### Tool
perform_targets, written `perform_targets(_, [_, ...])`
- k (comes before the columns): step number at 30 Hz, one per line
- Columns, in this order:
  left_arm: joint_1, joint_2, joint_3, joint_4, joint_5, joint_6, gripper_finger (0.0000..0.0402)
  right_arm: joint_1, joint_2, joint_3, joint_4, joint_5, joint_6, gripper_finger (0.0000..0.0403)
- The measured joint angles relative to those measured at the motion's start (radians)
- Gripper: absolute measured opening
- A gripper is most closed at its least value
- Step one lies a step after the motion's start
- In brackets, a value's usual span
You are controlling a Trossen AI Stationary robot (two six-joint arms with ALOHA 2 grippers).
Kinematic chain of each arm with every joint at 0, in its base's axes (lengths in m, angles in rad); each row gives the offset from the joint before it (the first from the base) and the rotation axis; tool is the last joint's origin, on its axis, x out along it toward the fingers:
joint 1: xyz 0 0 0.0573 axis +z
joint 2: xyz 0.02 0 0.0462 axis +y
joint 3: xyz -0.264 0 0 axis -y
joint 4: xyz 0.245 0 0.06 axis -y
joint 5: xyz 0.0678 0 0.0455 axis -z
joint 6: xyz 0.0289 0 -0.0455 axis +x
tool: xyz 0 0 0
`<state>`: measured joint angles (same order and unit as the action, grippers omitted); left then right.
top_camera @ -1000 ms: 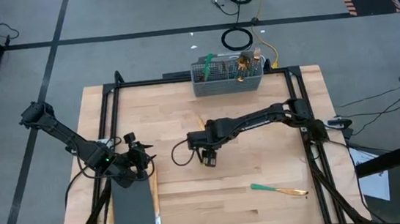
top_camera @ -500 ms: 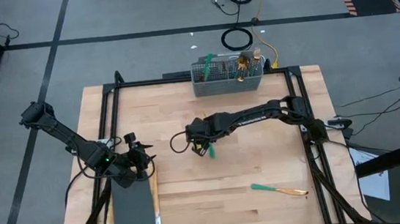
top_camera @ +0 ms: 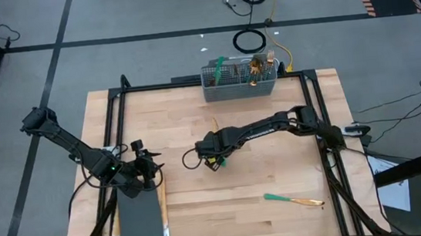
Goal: Sort silverware
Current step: Put the green knife into the gray silverware holder
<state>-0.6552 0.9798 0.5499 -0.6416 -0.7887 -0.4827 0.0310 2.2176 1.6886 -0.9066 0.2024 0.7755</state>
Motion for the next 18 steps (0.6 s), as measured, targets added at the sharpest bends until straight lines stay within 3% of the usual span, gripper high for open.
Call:
perform_targets(7, [0.0,0.0,0.0,0.0,0.0,0.001,0.019,0.001,0.042,0.01,-0.058,-0.079,0.03,0.0193])
perform_targets(18, [0.0,0.0,0.0,0.002,0.0,0.021,0.019,-0.006,0.068,0.01,-0.119,-0.156,-0.094,0.0016])
